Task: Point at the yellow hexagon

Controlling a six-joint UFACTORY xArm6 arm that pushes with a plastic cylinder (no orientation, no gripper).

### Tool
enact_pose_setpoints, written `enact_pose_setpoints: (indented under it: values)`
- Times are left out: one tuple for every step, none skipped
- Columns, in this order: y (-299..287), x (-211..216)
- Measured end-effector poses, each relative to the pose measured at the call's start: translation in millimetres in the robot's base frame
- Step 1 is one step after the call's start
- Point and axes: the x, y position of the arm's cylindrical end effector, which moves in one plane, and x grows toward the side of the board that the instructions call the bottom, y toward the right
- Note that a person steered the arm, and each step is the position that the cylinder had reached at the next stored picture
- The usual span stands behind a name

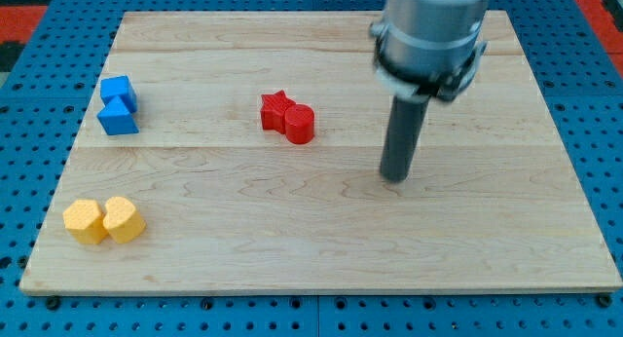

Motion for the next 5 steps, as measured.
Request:
enact_pose_setpoints:
  values:
    - [-111, 69]
    - [-270, 89]
    - [-372, 62]
    - [-355, 59]
    - [-340, 40]
